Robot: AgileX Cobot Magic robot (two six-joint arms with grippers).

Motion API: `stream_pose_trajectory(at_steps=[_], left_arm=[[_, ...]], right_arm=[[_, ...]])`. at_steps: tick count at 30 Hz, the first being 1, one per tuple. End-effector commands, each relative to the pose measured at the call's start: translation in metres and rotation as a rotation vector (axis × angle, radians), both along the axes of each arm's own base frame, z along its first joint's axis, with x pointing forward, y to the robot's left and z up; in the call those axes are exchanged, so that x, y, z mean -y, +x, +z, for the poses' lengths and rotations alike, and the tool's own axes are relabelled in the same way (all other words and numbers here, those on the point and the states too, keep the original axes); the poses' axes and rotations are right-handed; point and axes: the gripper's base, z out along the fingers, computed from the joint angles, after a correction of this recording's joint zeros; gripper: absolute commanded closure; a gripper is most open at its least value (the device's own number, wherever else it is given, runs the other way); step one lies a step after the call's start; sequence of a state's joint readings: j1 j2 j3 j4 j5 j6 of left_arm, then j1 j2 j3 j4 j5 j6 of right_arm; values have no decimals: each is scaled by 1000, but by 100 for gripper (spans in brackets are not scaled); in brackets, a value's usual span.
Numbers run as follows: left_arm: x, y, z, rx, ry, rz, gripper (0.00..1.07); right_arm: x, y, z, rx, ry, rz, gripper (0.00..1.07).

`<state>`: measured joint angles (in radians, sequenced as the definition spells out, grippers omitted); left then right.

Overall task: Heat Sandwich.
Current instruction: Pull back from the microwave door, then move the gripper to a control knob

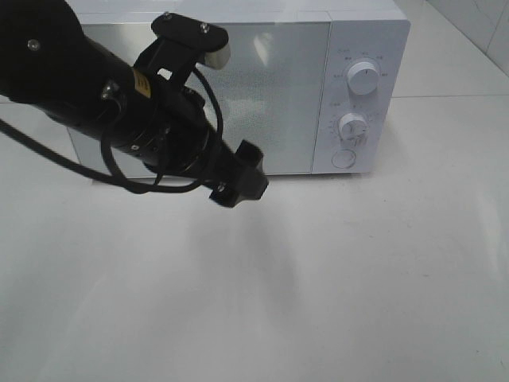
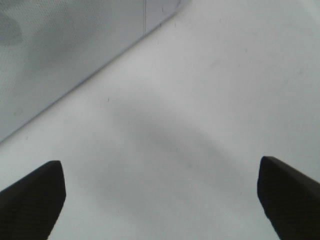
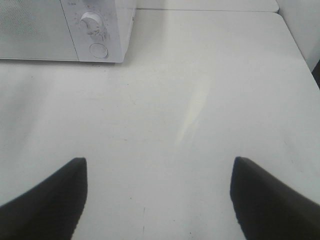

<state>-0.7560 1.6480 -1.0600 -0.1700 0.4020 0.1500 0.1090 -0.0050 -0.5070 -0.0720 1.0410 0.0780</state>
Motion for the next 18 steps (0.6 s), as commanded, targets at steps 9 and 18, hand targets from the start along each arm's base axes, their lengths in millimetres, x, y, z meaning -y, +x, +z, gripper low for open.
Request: stream_pose_trajectory(at_steps=[9,18], left_arm=[[-52,3,15,-176,103,157,7],[-106,13,36,-201,115,297,7]], right_arm=[[0,-4,0,30,3,-7,31],[0,-4,0,30,3,-7,31]])
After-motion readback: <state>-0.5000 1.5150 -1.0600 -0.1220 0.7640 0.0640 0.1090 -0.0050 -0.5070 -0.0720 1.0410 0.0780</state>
